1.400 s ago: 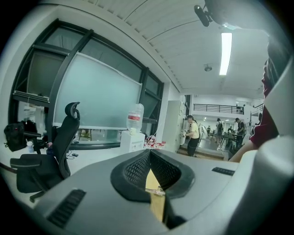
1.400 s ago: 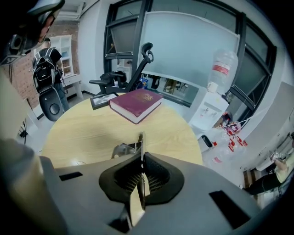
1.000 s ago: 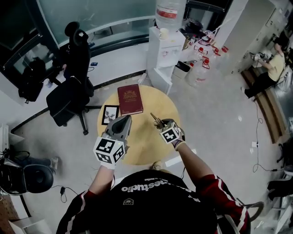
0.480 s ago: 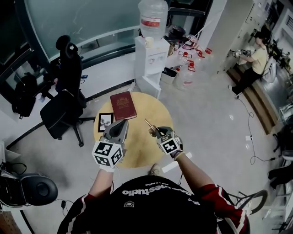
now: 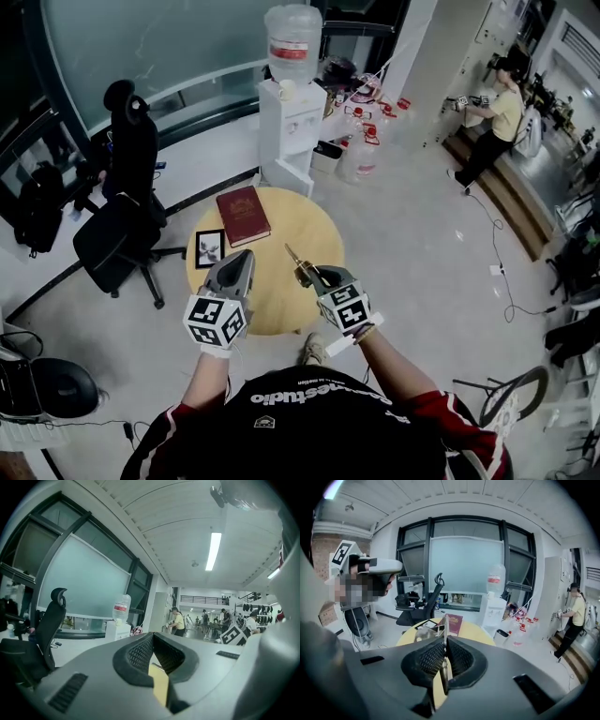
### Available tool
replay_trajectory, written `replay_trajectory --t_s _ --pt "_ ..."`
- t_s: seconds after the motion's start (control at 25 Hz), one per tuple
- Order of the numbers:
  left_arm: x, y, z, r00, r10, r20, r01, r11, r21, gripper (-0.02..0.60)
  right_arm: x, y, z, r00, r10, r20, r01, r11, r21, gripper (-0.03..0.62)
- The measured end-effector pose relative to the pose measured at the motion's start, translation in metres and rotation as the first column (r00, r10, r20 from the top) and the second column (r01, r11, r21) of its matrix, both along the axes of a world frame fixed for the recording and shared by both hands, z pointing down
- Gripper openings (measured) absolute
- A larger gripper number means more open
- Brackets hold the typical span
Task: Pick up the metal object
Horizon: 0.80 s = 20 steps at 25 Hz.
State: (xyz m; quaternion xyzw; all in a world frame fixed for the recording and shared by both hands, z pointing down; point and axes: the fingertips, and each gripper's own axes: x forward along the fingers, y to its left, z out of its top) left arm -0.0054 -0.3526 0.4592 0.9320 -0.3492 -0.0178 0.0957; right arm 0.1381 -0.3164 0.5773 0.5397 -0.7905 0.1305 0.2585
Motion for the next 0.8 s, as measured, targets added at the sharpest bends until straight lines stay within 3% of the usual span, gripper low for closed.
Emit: replay_trajectory --t_s 0.28,0.8 --pt "-0.014 0.027 -0.008 1.0 0.021 -0.002 -0.021 1.0 0.024 0.017 -0.028 0.032 -0.037 0.996 0.027 0.083 -0.033 0.996 0.077 0.031" --pt "-0.036 0.045 -0.024 1.0 0.028 -0.004 -0.028 0.998 0.061 0.017 -0.031 0.056 -0.103 0.973 0.12 0.198 -0.164 0.96 0.226 0.031"
